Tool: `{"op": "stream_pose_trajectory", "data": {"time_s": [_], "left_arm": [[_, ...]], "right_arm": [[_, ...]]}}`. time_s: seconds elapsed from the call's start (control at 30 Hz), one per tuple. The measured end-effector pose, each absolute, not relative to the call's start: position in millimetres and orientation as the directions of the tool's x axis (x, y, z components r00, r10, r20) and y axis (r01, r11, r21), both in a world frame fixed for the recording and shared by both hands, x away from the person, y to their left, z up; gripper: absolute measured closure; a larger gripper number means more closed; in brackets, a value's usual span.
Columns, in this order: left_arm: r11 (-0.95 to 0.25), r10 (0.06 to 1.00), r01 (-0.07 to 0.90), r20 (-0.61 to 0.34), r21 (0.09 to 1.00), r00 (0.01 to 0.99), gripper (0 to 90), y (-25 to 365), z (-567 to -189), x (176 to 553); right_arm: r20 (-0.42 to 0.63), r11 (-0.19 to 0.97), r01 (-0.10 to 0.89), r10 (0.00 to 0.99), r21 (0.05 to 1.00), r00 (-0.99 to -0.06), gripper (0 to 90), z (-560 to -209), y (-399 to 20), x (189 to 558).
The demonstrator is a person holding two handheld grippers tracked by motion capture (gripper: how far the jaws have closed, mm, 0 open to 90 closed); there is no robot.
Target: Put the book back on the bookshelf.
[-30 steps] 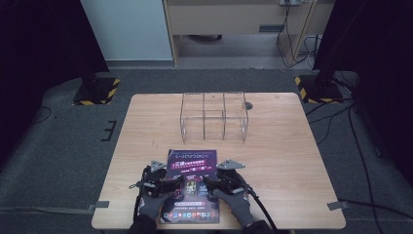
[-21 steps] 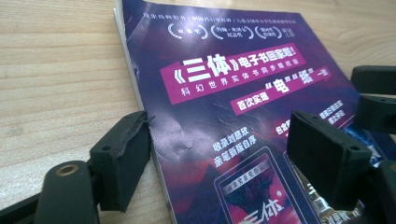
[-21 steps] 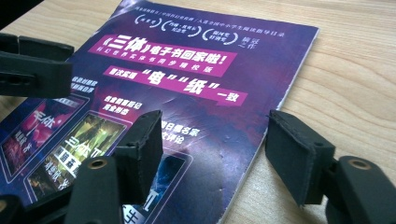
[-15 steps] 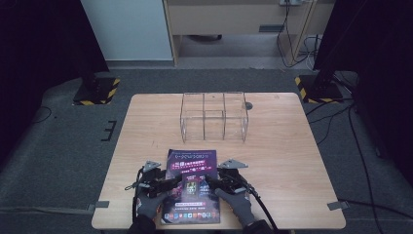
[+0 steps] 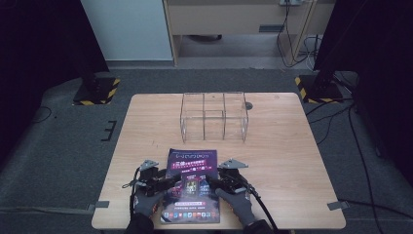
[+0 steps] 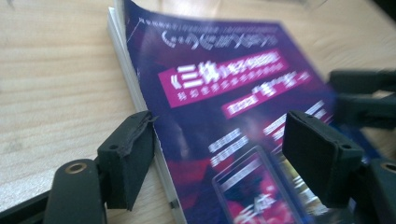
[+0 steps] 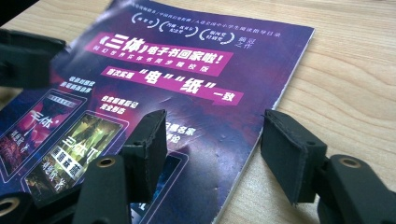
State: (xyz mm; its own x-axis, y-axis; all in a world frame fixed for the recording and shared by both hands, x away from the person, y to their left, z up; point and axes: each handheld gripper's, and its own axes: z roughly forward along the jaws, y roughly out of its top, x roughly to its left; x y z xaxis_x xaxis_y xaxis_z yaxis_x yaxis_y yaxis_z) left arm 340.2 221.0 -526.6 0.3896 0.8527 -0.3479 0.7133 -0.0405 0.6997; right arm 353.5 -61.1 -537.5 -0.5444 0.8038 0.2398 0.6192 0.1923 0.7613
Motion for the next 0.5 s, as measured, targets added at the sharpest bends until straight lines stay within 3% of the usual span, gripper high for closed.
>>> {"op": "stream_pose_trajectory", "data": {"time_s": [0.5], "left_arm": [[-0.07,0.894,0.691,-0.261,0.72,0.363,25.7,212.3,-530.5,356.0]], "right_arm": [[0.211,0.221,0.608,0.803,0.762,-0.557,42.5,-537.2,-59.1,352.4]]}}
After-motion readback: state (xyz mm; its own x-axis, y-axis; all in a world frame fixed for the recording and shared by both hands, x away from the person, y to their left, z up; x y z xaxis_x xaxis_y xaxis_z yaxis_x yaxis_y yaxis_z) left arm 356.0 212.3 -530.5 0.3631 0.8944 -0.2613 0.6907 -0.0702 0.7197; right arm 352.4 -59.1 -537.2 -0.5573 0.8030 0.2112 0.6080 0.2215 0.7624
